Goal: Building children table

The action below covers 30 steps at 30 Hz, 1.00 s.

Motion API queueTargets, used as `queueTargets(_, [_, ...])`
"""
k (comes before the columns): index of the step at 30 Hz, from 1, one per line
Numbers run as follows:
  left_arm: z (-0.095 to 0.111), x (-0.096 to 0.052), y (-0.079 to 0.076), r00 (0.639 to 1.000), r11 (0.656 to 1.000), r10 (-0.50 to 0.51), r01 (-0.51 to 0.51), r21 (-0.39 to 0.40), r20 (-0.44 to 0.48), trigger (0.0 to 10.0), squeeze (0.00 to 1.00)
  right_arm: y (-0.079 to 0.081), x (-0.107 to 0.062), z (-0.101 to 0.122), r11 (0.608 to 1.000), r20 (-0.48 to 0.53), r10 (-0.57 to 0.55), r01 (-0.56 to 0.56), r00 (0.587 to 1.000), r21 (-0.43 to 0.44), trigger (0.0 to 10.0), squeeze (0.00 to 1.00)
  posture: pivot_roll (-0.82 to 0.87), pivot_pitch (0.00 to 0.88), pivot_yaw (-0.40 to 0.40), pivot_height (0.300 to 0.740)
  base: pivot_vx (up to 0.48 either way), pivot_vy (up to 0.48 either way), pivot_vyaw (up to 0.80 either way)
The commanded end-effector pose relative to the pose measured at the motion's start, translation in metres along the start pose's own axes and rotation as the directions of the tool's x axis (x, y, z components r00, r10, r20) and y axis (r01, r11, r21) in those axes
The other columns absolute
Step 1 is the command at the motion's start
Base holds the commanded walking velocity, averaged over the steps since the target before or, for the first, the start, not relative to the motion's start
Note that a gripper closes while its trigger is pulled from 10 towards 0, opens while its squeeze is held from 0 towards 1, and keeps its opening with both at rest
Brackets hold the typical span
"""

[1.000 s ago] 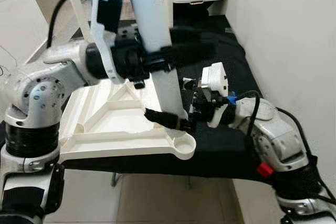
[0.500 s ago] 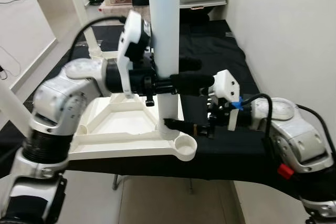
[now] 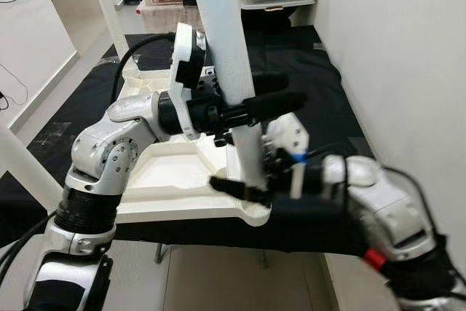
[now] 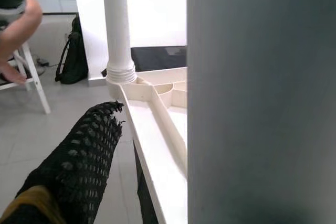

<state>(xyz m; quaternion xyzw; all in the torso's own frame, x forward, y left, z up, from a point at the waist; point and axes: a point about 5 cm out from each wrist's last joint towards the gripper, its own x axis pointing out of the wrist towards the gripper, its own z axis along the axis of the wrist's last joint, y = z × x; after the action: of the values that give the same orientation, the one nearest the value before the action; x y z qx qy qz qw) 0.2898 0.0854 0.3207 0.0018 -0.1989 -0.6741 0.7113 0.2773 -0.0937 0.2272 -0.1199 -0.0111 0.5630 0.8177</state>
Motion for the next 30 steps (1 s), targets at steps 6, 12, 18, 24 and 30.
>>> queueTargets(6, [0.0,-0.002,-0.006,0.999,0.998,-0.053,0.053,0.026,0.0,0.0,0.0,-0.005,0.004,0.002,0.999,-0.015,-0.039,0.039,0.999,0.016,10.0,0.0,-0.04,0.055,0.054,0.74,0.0,0.0,0.0])
queueTargets(12, [-0.003,0.0,-0.01,0.998,0.998,-0.062,0.062,0.011,0.005,0.0,0.0,-0.005,0.005,0.007,0.999,-0.007,-0.034,0.035,0.999,0.027,10.0,0.0,-0.04,0.055,0.051,0.74,0.0,0.0,0.0])
queueTargets(18, [-0.003,0.003,-0.015,0.997,0.997,-0.073,0.073,0.008,0.014,0.0,0.0,-0.003,0.009,0.009,0.997,0.015,-0.052,0.051,0.999,0.056,4.5,0.0,-0.04,0.056,0.051,0.74,0.0,0.0,0.0])
queueTargets(24, [-0.002,0.004,-0.015,0.997,0.997,-0.076,0.076,0.012,0.015,0.0,0.0,-0.002,0.01,0.008,0.997,0.01,-0.046,0.045,0.999,0.063,0.0,0.0,-0.04,0.057,0.046,0.74,0.0,0.0,0.0])
queueTargets(30, [0.0,0.006,-0.015,0.997,0.997,-0.074,0.073,0.02,0.025,0.0,0.0,-0.001,0.012,0.008,0.997,0.001,-0.043,0.043,0.999,0.067,0.0,0.0,-0.04,0.058,0.045,0.74,0.0,0.0,0.0])
